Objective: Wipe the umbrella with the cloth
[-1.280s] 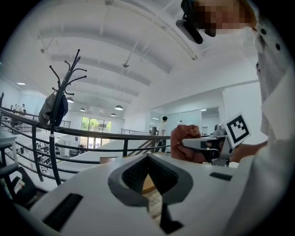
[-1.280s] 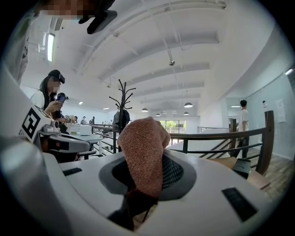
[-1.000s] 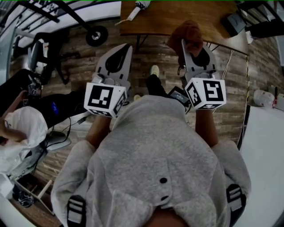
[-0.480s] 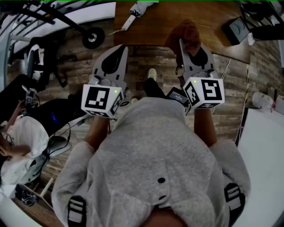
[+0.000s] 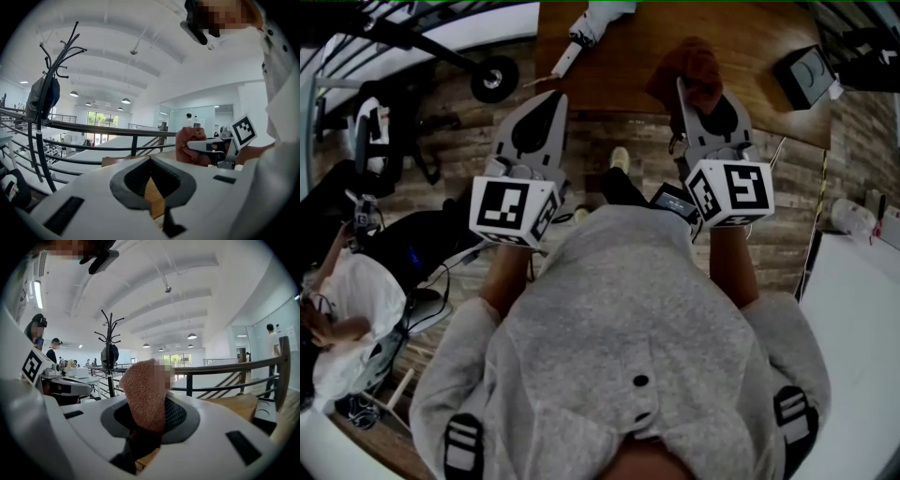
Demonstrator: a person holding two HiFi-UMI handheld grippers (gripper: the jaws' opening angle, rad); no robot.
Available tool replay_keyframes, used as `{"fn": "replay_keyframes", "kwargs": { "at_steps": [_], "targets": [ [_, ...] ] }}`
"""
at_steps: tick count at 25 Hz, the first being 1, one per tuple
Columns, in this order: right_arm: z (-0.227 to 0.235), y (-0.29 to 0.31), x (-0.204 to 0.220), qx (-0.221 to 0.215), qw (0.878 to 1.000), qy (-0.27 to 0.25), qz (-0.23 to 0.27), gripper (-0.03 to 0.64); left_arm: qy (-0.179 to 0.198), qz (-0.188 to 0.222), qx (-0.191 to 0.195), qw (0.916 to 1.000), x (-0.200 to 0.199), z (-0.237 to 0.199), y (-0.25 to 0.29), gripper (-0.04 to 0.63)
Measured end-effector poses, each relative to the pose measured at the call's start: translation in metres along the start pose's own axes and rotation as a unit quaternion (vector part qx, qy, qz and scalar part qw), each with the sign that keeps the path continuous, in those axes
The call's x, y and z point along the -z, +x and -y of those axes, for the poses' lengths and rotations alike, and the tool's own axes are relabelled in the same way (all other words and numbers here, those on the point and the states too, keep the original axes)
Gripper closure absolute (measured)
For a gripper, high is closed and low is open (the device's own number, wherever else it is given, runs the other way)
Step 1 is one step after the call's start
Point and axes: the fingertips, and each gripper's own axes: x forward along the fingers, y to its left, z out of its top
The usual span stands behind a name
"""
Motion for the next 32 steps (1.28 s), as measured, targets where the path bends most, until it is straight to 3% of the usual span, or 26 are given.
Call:
{"fn": "replay_keyframes", "kwargs": {
  "at_steps": [21,32],
  "targets": [
    [0.054,0.065,-0.036,-0.056,0.998,0.007,0.018,0.506,0.012,-0.002,-0.04,0.9991,-0.035,-0.015,0.07,0.583],
    [0.07,0.077,-0.038,-0.06,0.998,0.009,0.023,0.508,0.02,-0.011,-0.057,0.9981,-0.034,-0.023,0.082,0.583]
  ]
}}
